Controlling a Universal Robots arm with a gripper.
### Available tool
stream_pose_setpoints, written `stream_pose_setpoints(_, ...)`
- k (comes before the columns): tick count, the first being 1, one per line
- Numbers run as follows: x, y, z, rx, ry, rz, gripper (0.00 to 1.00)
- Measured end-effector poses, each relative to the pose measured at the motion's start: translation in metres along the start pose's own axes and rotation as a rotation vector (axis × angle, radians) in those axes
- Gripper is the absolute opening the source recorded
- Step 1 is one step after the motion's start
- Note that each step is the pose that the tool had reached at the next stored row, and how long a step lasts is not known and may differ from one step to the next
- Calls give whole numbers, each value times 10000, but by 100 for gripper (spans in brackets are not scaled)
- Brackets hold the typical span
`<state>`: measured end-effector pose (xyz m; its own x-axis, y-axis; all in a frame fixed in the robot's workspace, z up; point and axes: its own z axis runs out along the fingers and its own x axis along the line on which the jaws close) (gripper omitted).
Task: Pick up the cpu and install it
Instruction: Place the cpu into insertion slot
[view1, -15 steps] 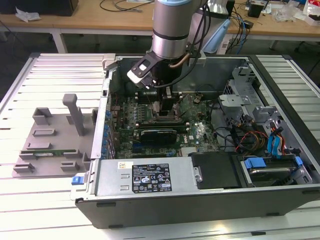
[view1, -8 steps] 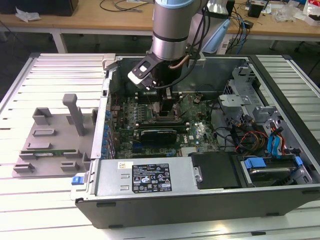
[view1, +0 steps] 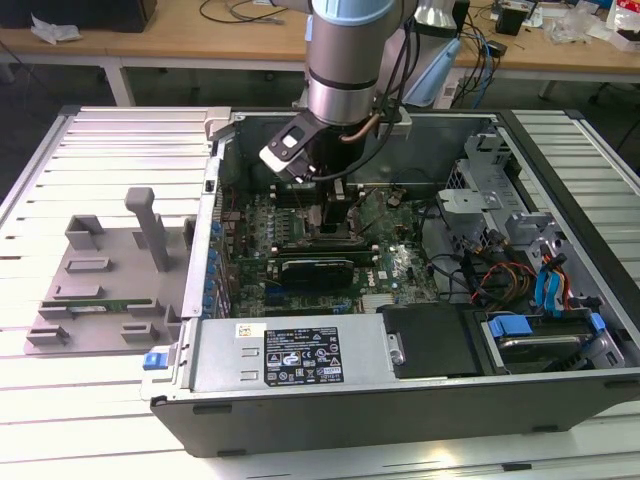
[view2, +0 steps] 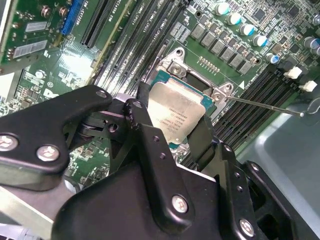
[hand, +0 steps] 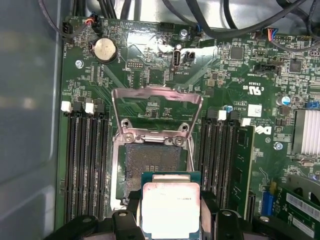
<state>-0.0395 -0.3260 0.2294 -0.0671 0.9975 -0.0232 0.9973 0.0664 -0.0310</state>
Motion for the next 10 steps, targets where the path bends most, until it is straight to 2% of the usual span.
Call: stream_pose_setpoints(10,2,3,54,1,-2,0,55)
